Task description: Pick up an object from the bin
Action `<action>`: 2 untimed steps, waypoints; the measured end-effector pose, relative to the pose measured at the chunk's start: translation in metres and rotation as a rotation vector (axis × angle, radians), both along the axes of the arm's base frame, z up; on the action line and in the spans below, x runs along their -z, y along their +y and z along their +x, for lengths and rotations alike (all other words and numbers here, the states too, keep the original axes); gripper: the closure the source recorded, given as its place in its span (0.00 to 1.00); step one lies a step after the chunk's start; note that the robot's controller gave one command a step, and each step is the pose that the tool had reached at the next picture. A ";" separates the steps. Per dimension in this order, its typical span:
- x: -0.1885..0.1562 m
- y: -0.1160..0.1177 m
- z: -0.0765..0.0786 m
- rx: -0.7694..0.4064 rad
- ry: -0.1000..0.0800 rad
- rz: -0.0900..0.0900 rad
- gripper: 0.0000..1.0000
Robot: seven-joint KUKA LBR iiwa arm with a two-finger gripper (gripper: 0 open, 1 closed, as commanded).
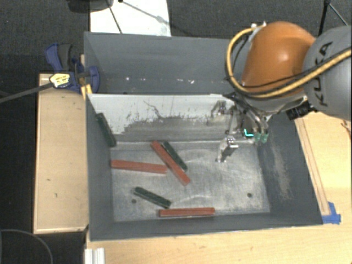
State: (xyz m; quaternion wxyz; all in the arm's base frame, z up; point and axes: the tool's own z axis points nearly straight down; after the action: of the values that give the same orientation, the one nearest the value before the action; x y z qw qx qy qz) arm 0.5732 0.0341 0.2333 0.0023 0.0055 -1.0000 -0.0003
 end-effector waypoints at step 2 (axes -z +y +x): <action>0.060 0.031 0.003 0.088 -0.012 0.001 0.00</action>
Offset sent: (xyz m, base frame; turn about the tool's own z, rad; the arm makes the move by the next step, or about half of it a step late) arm 0.0014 0.0791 -0.1633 0.1995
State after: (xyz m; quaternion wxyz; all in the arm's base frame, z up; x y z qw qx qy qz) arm 0.5760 0.0652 0.1734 -0.0038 -0.0384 -0.9993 -0.0009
